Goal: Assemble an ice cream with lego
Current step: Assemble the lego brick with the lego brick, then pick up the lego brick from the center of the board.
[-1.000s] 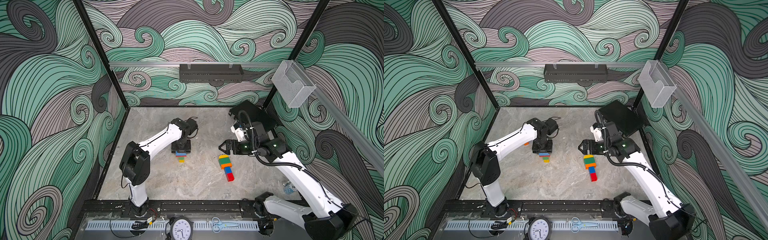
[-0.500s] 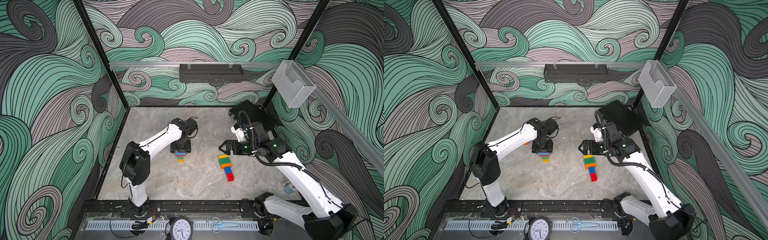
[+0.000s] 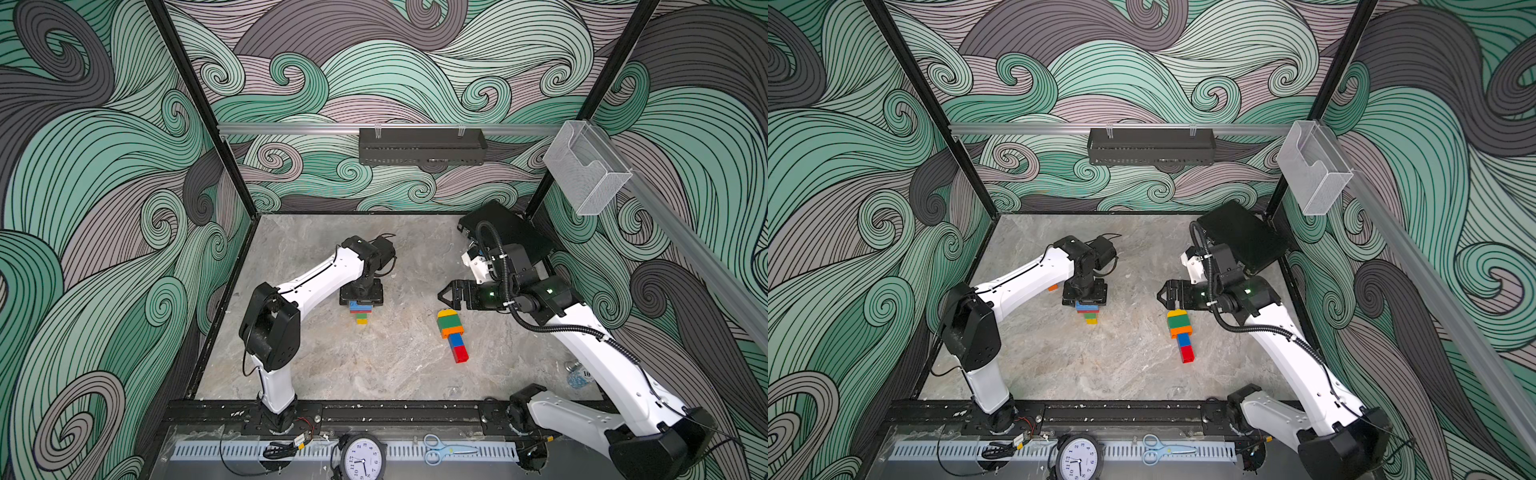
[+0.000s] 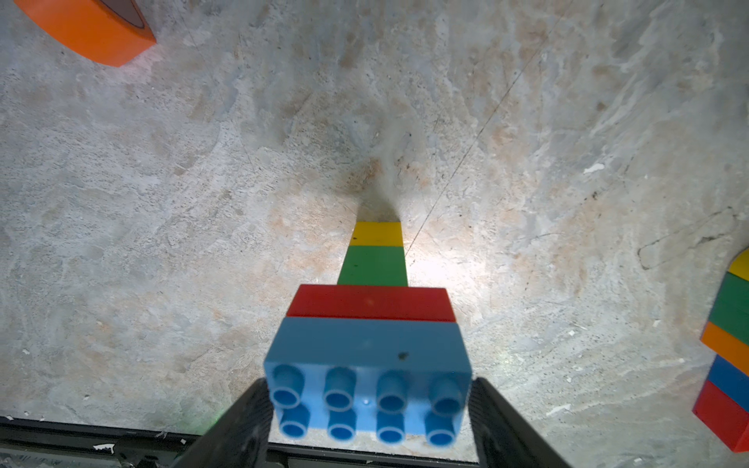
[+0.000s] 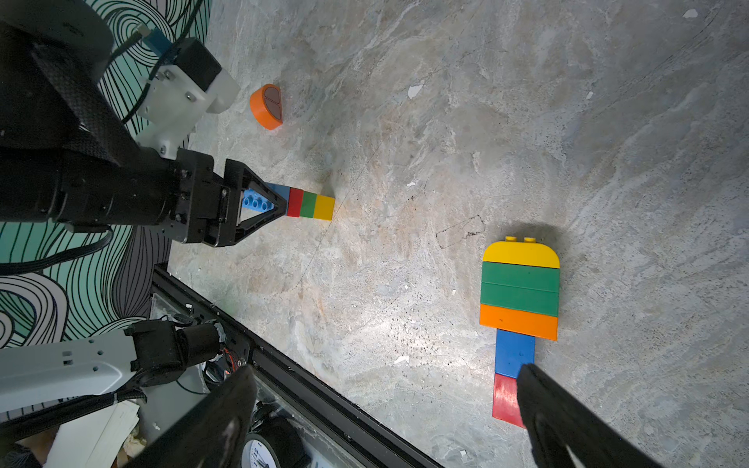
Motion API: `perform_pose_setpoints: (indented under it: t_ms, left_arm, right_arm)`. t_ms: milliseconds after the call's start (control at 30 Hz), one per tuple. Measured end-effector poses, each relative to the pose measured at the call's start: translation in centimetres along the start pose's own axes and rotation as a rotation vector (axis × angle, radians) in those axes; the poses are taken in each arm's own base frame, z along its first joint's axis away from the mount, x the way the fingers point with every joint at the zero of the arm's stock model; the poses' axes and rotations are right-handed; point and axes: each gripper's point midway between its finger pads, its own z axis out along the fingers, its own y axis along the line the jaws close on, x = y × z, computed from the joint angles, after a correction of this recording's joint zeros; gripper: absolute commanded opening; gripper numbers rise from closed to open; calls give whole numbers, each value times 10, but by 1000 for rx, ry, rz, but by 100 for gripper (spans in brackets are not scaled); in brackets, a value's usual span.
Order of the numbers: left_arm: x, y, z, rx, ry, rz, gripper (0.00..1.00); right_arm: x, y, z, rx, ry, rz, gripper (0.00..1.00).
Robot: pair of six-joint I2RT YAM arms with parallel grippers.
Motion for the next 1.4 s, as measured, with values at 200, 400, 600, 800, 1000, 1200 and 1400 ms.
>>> perform_pose_setpoints:
  t_ms: [200,400,600,800,1000,1200,1400]
  left_arm:
    - [-1,1,0,-5,-4,2,86]
    - [-9,3,-17,-4,-57,-3,94]
    - [-27,28,-62,33,-205,-46,99]
    - [-51,83,-60,42,-277,-199,99]
    - [-71,118,-15,55,-245,-318,99]
    - [-85,124,39,107,-209,-384,98]
    - [-99,127,66,119,-202,-416,97]
  right_arm:
    - [1,0,0,1,2,1,99]
    - [2,0,-1,1,3,1,99]
    - [2,0,-2,1,1,1,99]
    - [1,1,-4,-3,-7,-3,99]
    - [-1,3,-7,-5,-13,-6,99]
    - [-2,3,-7,-6,-14,-9,99]
    - [-2,3,-7,-4,-14,-17,99]
